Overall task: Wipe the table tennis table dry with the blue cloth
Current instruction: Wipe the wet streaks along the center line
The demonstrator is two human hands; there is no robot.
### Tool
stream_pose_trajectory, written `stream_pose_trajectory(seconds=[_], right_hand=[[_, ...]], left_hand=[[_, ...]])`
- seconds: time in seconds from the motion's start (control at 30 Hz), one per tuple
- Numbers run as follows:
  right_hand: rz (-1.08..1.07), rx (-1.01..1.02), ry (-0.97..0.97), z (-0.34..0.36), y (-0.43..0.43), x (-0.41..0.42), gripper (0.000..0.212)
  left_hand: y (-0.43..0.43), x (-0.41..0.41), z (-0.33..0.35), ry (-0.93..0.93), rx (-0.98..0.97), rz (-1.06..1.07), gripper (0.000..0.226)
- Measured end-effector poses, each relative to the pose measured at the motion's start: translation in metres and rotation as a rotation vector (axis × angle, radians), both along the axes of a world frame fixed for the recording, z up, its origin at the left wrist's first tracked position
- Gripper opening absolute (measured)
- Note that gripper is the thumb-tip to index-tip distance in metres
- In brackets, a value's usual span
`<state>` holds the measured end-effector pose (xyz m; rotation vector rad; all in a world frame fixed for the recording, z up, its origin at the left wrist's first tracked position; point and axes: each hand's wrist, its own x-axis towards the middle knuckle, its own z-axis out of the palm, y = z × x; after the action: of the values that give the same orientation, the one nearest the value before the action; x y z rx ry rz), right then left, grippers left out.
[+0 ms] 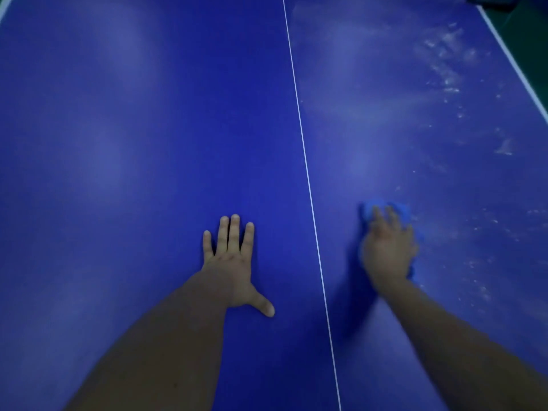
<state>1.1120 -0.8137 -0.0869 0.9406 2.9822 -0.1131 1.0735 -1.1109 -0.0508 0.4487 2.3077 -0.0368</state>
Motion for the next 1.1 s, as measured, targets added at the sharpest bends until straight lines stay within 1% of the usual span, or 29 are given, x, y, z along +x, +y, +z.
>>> stream_pose_trajectory(seconds=[0.07, 0.1, 0.13, 0.17, 0.2, 0.27, 0.33, 0.37, 0.43, 0.47, 0.5, 0.53, 0.57, 0.67, 0.7, 0.73, 0.77, 0.87, 0.97, 1.03, 1.1], right_hand=[[-0.203, -0.057, 0.031, 0.014, 0.047, 0.005, 0.06], [-0.305, -0.089, 0.04, 0.016, 0.059, 0.005, 0.057], [-0.353, -0.094, 0.041, 0.017, 0.058, 0.003, 0.052], [-0.318, -0.063, 0.031, 0.016, 0.044, 0.002, 0.049], [-0.201, -0.02, 0.028, 0.013, 0.02, 0.002, 0.048], [0.138, 0.054, 0.055, 0.006, -0.037, 0.012, 0.05], [0.456, 0.042, 0.059, -0.003, -0.104, 0.049, 0.054], [0.571, -0.02, 0.008, -0.002, -0.132, 0.076, 0.055], [0.713, -0.137, -0.043, 0.0, -0.148, 0.123, 0.057], [0.773, -0.167, -0.038, -0.001, -0.134, 0.133, 0.057], [0.808, -0.149, -0.034, -0.001, -0.111, 0.134, 0.057], [0.789, -0.116, -0.036, -0.003, -0.082, 0.129, 0.057], [0.69, -0.092, -0.035, -0.003, -0.053, 0.116, 0.056], [0.146, -0.091, -0.003, 0.013, 0.013, 0.061, 0.051], [0.022, -0.12, -0.025, 0.02, 0.021, 0.043, 0.048], [-0.026, -0.151, -0.035, 0.022, 0.022, 0.027, 0.046], [-0.006, -0.15, -0.046, 0.023, 0.019, 0.014, 0.045], [0.137, -0.143, -0.071, 0.017, -0.019, -0.025, 0.047], [0.307, -0.205, -0.097, 0.014, -0.068, -0.055, 0.05], [0.511, -0.216, -0.12, 0.014, -0.093, -0.051, 0.051], [0.761, -0.2, -0.118, 0.011, -0.104, -0.011, 0.05]], left_hand=[[0.0, -0.001, -0.001, -0.001, 0.004, -0.001, 0.173], [-0.001, -0.001, -0.001, 0.0, 0.004, -0.002, 0.173], [-0.001, -0.001, 0.0, -0.001, 0.004, -0.004, 0.173], [-0.001, -0.001, 0.001, -0.001, 0.003, -0.007, 0.173], [-0.002, -0.001, 0.001, 0.002, 0.002, -0.009, 0.173], [-0.001, 0.0, 0.002, 0.0, -0.001, -0.008, 0.173], [-0.001, 0.0, 0.002, 0.001, -0.006, -0.003, 0.173], [-0.001, 0.0, 0.002, 0.008, -0.01, -0.001, 0.173], [0.0, 0.001, 0.001, 0.021, -0.007, 0.001, 0.172], [0.0, 0.0, 0.001, 0.025, -0.002, 0.005, 0.172], [0.0, 0.0, 0.002, 0.022, 0.004, 0.009, 0.172], [0.001, 0.0, 0.002, 0.015, 0.009, 0.01, 0.173], [0.0, 0.0, 0.003, 0.008, 0.013, 0.013, 0.174], [-0.001, 0.0, 0.003, 0.005, 0.017, 0.012, 0.175], [-0.001, 0.001, 0.003, 0.008, 0.021, 0.013, 0.175], [-0.001, 0.001, 0.002, 0.013, 0.026, 0.011, 0.175], [-0.001, 0.001, 0.002, 0.017, 0.033, 0.011, 0.175], [-0.001, 0.001, 0.002, 0.019, 0.032, 0.013, 0.175], [-0.002, 0.001, -0.001, 0.029, 0.031, 0.015, 0.175], [-0.003, 0.001, -0.002, 0.033, 0.036, 0.014, 0.175], [-0.003, 0.002, -0.004, 0.037, 0.039, 0.01, 0.175]])
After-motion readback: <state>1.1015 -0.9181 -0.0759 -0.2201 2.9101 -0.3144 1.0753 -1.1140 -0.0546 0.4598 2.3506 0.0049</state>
